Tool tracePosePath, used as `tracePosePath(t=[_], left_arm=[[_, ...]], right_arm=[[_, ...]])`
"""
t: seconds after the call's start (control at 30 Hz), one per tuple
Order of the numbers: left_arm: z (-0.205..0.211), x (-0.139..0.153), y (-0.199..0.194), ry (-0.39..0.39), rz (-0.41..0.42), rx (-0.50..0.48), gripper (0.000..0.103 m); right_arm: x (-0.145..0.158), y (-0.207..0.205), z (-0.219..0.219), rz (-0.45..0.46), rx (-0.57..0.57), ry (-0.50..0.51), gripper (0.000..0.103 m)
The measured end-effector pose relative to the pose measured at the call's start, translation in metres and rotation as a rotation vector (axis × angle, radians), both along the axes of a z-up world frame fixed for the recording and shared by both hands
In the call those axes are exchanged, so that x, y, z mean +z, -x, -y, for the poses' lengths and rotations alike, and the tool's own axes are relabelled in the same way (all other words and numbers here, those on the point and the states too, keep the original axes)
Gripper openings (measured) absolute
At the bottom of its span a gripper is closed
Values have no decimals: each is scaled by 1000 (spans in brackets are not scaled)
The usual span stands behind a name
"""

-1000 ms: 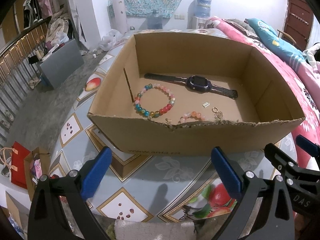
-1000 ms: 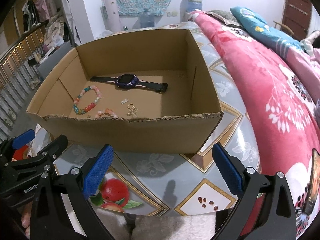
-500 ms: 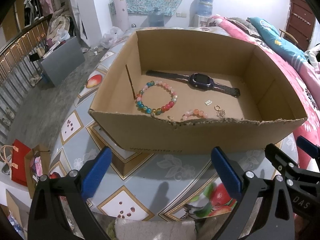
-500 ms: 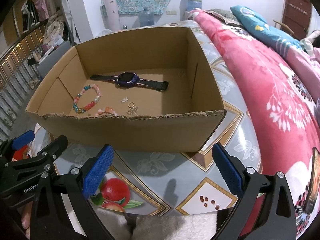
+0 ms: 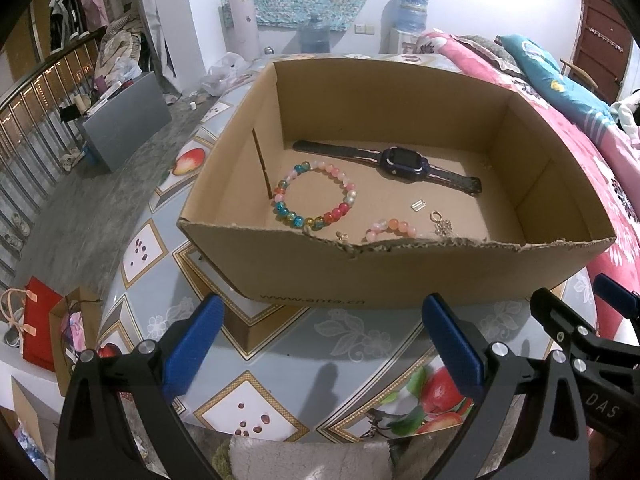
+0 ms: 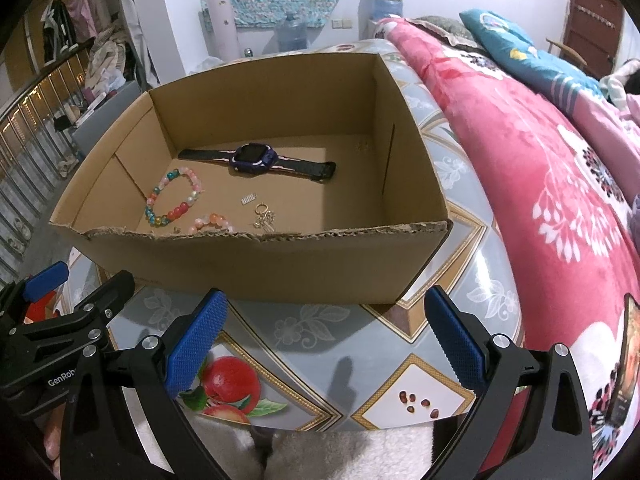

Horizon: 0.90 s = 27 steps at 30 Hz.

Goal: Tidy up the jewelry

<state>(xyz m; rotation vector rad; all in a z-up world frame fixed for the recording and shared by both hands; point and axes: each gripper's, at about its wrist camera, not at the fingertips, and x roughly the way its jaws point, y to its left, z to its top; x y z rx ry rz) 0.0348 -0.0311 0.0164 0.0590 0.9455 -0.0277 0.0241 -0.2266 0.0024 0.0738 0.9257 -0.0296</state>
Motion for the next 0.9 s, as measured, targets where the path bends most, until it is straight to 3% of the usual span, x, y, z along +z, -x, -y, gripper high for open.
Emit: tracePosePath(t=[0.9], left_arm=[[-2,-1,-1,0,-3,1,97]], right_arm=[[1,-1,-1,-6,-5,9,95]])
